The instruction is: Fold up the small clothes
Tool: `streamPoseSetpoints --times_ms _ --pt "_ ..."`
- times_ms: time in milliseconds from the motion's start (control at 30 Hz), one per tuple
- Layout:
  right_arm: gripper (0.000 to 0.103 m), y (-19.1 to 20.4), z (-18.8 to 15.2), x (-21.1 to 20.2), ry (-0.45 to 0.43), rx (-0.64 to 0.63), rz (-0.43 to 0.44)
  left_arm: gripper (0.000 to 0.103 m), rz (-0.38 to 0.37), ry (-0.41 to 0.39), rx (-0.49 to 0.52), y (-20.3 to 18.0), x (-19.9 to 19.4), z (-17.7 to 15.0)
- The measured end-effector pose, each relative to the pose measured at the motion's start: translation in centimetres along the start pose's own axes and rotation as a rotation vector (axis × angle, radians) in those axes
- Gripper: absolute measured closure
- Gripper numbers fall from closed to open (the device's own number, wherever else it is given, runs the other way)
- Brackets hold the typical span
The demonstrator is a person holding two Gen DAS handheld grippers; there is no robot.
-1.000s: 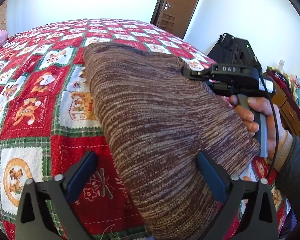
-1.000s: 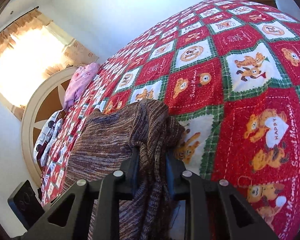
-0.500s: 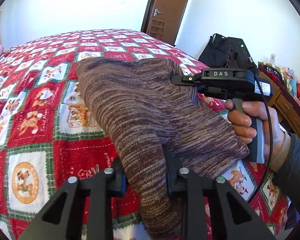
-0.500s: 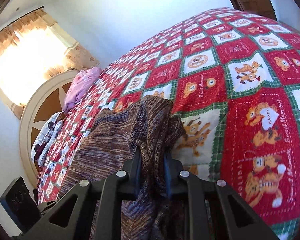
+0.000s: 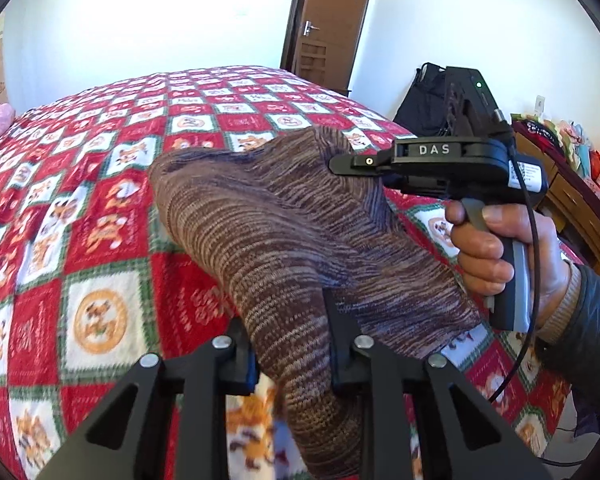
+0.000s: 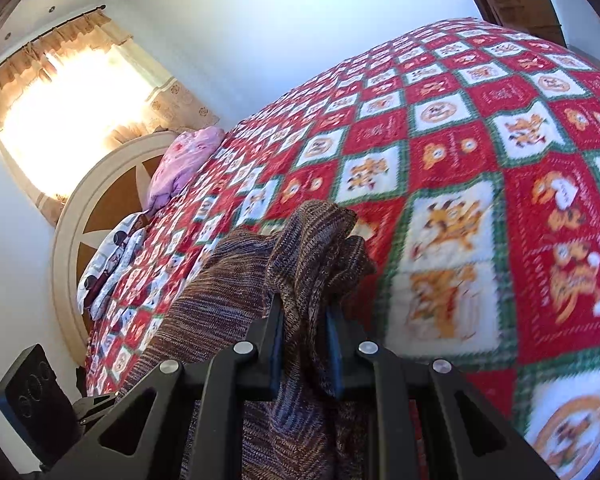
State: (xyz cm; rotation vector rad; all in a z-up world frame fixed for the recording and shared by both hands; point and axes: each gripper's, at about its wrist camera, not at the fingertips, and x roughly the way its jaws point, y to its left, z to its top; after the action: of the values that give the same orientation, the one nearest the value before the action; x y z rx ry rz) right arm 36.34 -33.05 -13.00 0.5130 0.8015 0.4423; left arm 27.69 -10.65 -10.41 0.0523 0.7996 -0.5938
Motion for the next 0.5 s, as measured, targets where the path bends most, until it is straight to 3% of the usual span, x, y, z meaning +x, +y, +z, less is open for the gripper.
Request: streamPoseSetpoints --times_ms 500 --pt "0.085 7.3 -2.7 1.4 0.031 -0.042 0.097 0.078 0.073 -0.049 -0.021 2.5 -5.8 -2.4"
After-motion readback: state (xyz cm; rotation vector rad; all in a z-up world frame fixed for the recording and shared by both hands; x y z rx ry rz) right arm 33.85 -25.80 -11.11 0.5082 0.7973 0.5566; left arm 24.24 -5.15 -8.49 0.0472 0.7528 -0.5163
